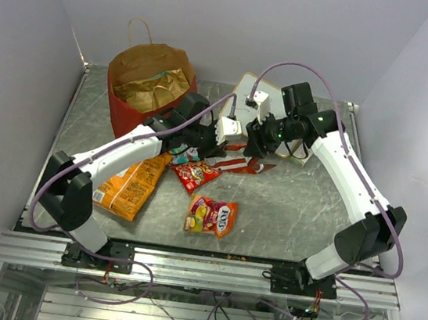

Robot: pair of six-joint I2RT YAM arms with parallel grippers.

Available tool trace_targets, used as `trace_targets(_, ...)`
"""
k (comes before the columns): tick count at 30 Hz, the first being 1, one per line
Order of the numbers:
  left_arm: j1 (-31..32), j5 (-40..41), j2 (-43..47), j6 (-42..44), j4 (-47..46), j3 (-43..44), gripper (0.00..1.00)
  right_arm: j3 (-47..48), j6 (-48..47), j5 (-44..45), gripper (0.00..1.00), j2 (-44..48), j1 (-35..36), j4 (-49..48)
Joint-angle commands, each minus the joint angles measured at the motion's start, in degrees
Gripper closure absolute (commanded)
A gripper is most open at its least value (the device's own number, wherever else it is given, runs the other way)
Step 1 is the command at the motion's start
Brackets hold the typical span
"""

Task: Place the snacks into the paper bag
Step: Place the snack in the paper bag.

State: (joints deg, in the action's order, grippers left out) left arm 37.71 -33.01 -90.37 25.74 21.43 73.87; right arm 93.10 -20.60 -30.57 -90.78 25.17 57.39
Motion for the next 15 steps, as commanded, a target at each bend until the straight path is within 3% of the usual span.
trace_targets(1,-0.12,-0.04,4.89,4.43,6.58,4.66,0.93,0.44,-3.01,0.54,0.5,5.58,-0.9,0.52)
trace_targets(15,-0.71,11.66,4.3,5.4,20.19,24.86,0.93,11.17,-11.83,-14.54,0.27,10.68,-3.2,9.41)
